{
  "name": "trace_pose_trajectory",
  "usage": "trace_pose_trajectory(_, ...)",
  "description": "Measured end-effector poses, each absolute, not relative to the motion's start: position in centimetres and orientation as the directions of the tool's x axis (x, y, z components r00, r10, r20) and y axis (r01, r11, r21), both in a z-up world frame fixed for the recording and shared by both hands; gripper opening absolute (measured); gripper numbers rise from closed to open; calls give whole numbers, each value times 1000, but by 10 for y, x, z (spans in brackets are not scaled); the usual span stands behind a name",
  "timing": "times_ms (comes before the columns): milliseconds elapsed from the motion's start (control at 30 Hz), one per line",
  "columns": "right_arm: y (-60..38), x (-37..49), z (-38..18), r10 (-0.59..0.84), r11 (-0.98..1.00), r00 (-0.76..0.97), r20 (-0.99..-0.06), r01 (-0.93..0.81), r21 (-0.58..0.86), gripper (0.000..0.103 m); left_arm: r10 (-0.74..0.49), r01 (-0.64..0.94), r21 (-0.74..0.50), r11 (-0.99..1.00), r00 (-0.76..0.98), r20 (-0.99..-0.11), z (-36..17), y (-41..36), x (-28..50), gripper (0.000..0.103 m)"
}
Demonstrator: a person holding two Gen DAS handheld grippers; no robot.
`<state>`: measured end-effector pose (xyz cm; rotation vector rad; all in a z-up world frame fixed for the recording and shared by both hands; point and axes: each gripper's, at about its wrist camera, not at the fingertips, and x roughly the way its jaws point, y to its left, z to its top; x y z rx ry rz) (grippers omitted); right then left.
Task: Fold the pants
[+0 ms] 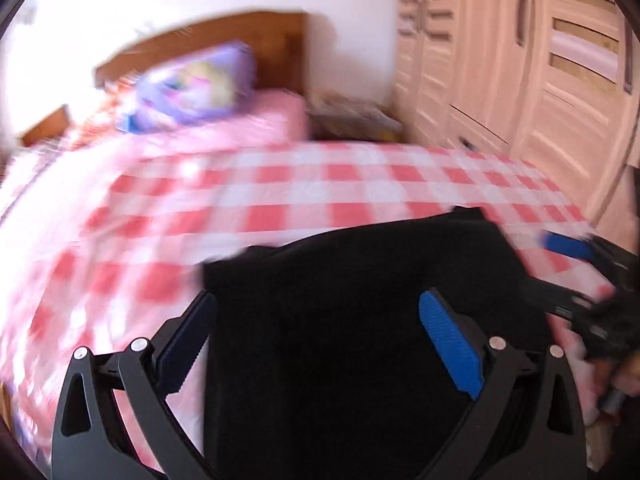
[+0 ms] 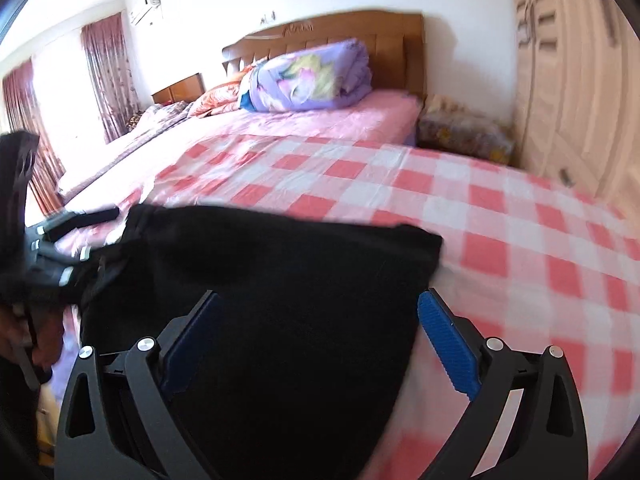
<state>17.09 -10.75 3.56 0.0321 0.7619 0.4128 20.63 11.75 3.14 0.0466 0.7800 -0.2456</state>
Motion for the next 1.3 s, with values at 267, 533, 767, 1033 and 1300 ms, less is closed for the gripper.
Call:
trace_pose_trajectory(267, -99, 246, -6, 469, 858, 450, -760, -435, 272, 92, -242, 221, -131, 967, 619, -747, 1, 121, 253, 101)
trace_pose_trajectory(533, -109, 252, 22, 604, 790, 436, -667, -440, 428, 95, -245, 229, -126, 965, 626, -740, -6, 122, 251, 101)
trace_pose_trajectory(767, -112, 261, 25, 723, 690, 337, -603, -408, 599, 96, -248, 241, -119, 963, 624, -741, -7, 121, 246, 101)
trace_pose_trajectory(1033, -71, 249, 35, 720, 670, 239, -651, -482, 565, 99, -234, 244, -97, 965, 635, -736, -8, 120, 243, 101)
trace_pose_trajectory(1300, -73, 297, 1, 654, 753, 309, -690, -352, 556, 99, -252, 260, -109, 959, 620, -743, -11, 121, 238, 101)
